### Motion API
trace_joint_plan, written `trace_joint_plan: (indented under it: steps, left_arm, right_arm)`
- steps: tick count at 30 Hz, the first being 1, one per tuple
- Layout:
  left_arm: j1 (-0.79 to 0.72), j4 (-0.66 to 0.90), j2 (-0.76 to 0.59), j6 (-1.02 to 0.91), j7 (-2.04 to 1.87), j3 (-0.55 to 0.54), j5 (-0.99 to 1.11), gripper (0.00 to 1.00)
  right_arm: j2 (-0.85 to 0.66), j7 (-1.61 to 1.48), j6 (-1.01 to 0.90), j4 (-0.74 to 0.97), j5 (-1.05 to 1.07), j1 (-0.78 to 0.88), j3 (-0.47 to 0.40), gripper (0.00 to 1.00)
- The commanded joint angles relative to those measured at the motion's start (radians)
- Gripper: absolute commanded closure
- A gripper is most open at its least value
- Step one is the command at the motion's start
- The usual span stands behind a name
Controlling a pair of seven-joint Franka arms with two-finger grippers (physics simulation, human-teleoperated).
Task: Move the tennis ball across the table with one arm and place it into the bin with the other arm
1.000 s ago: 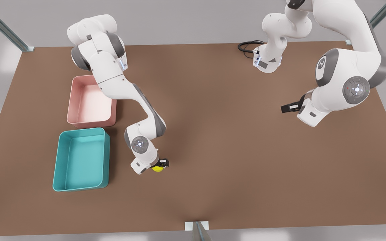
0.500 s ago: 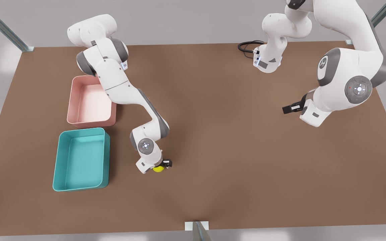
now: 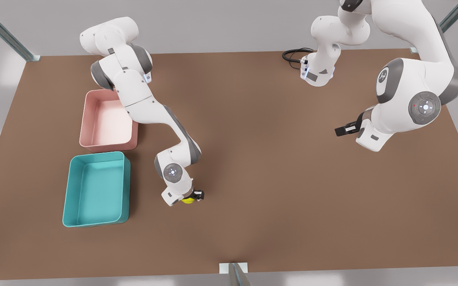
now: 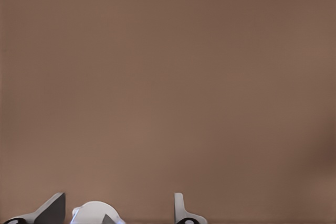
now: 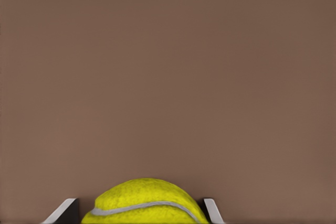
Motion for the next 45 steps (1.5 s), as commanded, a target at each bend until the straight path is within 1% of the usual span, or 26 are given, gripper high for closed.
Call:
trace_joint_plan:
  steps: [1,4,5,16,19,20,21,23,26,28,32,36,37,38,45]
  left_arm:
    - [0.000,0.000,-0.001,-0.002,-0.020,0.000,0.000,0.00]
    - [0.001,0.000,-0.002,0.000,-0.020,0.000,0.002,0.00]
    - [0.001,0.000,-0.002,0.002,-0.020,0.000,0.002,0.00]
    - [0.001,0.000,-0.001,0.000,-0.020,0.000,0.002,0.00]
    - [0.001,0.000,-0.004,-0.003,-0.020,0.000,0.000,0.00]
    - [0.001,0.000,-0.005,-0.005,-0.020,0.000,0.000,0.00]
    - [0.001,0.000,-0.005,-0.005,-0.020,0.000,0.000,0.00]
    - [0.001,0.000,-0.005,-0.005,-0.020,0.000,0.000,0.00]
    - [0.001,0.000,-0.007,-0.005,-0.020,0.000,0.000,0.00]
    - [0.001,0.000,-0.005,-0.005,-0.020,0.000,0.000,0.00]
    - [0.001,0.000,-0.005,-0.005,-0.020,0.000,0.000,0.00]
    - [0.001,0.000,-0.004,-0.005,-0.020,0.000,-0.009,0.00]
    - [0.001,0.000,-0.002,-0.005,-0.020,0.000,-0.009,0.00]
    - [0.001,0.000,-0.002,-0.005,-0.020,0.000,-0.009,0.00]
    - [0.001,-0.001,-0.002,-0.006,-0.020,0.000,-0.009,0.00]
  right_arm:
    - [-0.001,0.018,0.001,-0.001,-0.005,-0.002,0.000,0.21]
    - [-0.001,-0.002,0.000,-0.003,-0.004,-0.007,0.000,0.33]
    - [-0.001,-0.002,0.000,-0.003,-0.004,-0.007,0.000,0.34]
    - [-0.037,-0.023,-0.010,0.031,-0.004,-0.018,-0.005,0.35]
    - [-0.106,-0.144,-0.099,0.014,-0.033,-0.027,-0.012,0.35]
    - [-0.146,-0.209,-0.169,0.007,-0.081,-0.035,-0.031,0.36]
    - [-0.167,-0.272,-0.206,0.007,-0.082,-0.058,-0.032,0.36]
    - [-0.235,-0.523,-0.292,0.001,-0.111,-0.104,-0.069,0.36]
    - [-0.290,-0.868,-0.349,0.001,-0.111,-0.217,-0.072,0.36]
    - [-0.313,-1.016,-0.358,-0.013,-0.108,-0.243,-0.129,0.36]
    - [-0.317,-1.154,-0.358,-0.038,-0.099,-0.325,-0.130,0.36]
    - [-0.319,-1.149,-0.347,-0.099,-0.073,-0.332,-0.130,0.36]
    - [-0.322,-1.149,-0.347,-0.104,-0.062,-0.332,-0.130,0.34]
    - [-0.322,-1.143,-0.347,-0.108,-0.056,-0.334,-0.130,0.00]
    - [-0.321,-1.143,-0.347,-0.114,-0.053,-0.334,-0.132,0.00]
